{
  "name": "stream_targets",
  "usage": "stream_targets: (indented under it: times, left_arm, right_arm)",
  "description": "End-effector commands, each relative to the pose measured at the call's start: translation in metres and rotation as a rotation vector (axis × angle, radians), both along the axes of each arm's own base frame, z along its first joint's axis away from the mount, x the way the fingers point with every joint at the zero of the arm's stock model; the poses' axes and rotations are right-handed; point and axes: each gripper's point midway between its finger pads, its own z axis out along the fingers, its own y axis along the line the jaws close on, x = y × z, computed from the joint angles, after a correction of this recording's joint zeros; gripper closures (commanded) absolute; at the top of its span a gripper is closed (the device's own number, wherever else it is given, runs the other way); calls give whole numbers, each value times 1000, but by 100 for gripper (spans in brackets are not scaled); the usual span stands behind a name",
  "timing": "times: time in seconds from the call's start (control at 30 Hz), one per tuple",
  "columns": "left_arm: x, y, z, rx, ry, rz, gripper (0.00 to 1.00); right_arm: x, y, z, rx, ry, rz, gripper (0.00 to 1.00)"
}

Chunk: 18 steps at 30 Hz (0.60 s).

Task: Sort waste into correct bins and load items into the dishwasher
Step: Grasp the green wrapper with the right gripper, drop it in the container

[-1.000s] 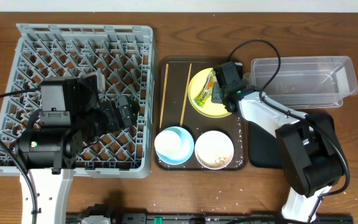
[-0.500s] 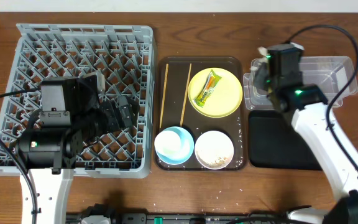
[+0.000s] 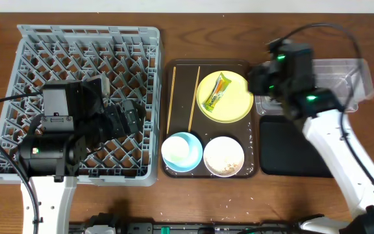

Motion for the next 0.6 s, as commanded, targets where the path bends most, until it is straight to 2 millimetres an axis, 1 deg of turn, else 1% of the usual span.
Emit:
stream_targets:
  times: [0.0,0.03,0.07,0.1,0.13,0.17,0.2,0.23,0.27,0.33,0.37,0.4,0.43,0.47,0.53,0.57]
  left_arm:
    - [1,-1,9,2,-30,-16,1]
    - [1,-1,9,2,-30,-16,1]
    - [1,-1,9,2,-30,-16,1]
    - [1,-1,9,2,-30,-16,1]
    - [1,-1,9,2,-30,-16,1]
    - [1,-1,9,2,-30,-16,1]
    - [1,-1,9,2,-30,-16,1]
    - [1,-1,9,2,-30,-16,1]
    - [1,-1,9,2,-30,-16,1]
    - [1,-1,9,1,-29,-16,1]
    - [1,-1,9,2,-30,-16,1]
    - [1,-1,9,2,-30,-16,1]
    - [1,-1,9,2,-30,-16,1]
    - [1,-1,9,1,-30,-16,1]
    - [1,-1,9,1,-30,-16,1]
    - [1,-1,9,2,-30,-16,1]
  right_arm:
    - [0,19,-52,-77,102,-126,44]
    - [5,34,-70,-95,106,-122,44]
    - [8,43,-80,-97,103,-113,44]
    - [14,55,-97,-95,101,-104,42]
    - [17,63,-107,-91,101,-98,41]
    - [21,68,-117,-84,102,-106,40]
    - [26,73,-130,-73,101,-117,35]
    - [31,76,-141,-71,98,-127,35]
    - [37,73,-158,-71,104,-173,37]
    - [38,64,-182,-64,144,-263,44]
    - [37,60,-191,-57,166,-289,55]
    - [36,57,-198,-58,182,-298,74]
    - [36,55,-199,-61,190,-300,89]
    - [35,54,-198,-61,196,-300,99]
    - [33,51,-186,-57,195,-303,99]
    - [33,49,-170,-57,180,-293,99]
